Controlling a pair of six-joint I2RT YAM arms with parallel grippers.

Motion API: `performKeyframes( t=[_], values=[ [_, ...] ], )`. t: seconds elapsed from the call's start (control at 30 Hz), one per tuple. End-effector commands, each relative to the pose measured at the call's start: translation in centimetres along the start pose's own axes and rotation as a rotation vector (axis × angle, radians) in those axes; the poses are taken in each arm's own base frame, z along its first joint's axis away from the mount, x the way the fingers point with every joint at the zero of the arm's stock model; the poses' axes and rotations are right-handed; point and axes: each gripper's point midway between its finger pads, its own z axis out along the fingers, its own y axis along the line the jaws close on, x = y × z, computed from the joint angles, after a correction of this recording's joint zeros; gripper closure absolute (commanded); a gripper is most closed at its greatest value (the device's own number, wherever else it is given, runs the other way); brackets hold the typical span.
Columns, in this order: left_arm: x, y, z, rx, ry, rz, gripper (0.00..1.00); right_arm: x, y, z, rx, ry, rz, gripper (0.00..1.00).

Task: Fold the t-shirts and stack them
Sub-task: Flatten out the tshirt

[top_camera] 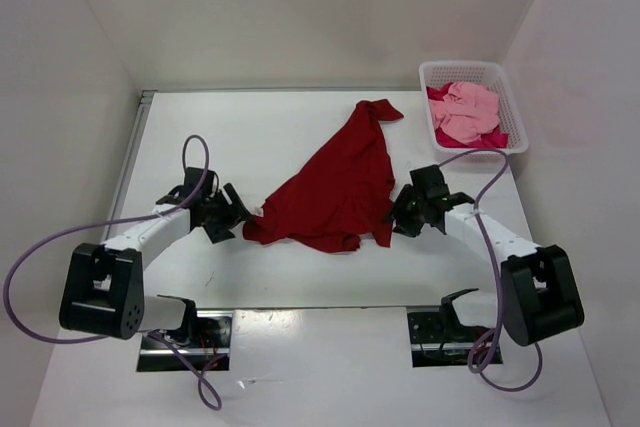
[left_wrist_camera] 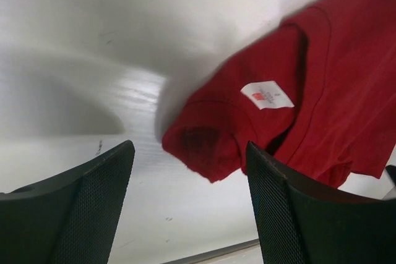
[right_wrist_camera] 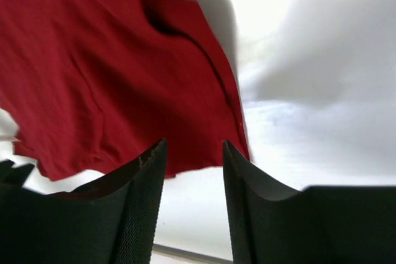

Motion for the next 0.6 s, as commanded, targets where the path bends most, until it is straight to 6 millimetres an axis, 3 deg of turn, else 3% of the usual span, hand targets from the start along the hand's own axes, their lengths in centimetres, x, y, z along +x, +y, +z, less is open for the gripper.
performKeyframes(
  t=[0.0, 0.23, 0.3, 0.4, 0.43, 0.47, 0.5, 0.57],
  values=[
    [-0.4, -1.1, 1.2, 0.046, -0.006, 0.021, 0.2, 1.6, 0.7, 0.6, -0.012, 0.026, 0.003, 0.51],
    [-0.3, -2.8, 2.7, 0.061, 0.016, 0.065, 0.21, 4.3, 4.1, 0.9, -0.077, 0.095, -0.067, 0.4],
    [-0.4, -3.5, 3.0, 0.082, 0.014, 0.077, 0.25, 5.0, 4.9, 1.3, -0.092, 0.108, -0.085, 0.38],
    [0.2, -4.3, 3.4, 0.099, 0.04, 0.095, 0.4, 5.2, 4.6, 2.3, -0.06, 0.129, -0.093, 0.38],
    [-0.2, -4.7, 3.3, 0.108, 0.032, 0.097, 0.52, 5.0, 4.8, 2.4, -0.061, 0.128, -0.105, 0.48],
    [-0.2, -4.7, 3.3, 0.108, 0.032, 0.097, 0.58, 4.5, 5.1, 2.4, -0.061, 0.106, -0.106, 0.54],
    [-1.5, -6.8, 1.8, 0.144, -0.012, 0.126, 0.81, 1.3, 8.2, 1.3, -0.088, 0.011, -0.157, 0.83],
    [-2.9, -8.0, 0.3, 0.152, -0.06, 0.146, 0.88, -0.2, 9.5, 1.0, -0.092, -0.029, -0.205, 0.91]
  ],
)
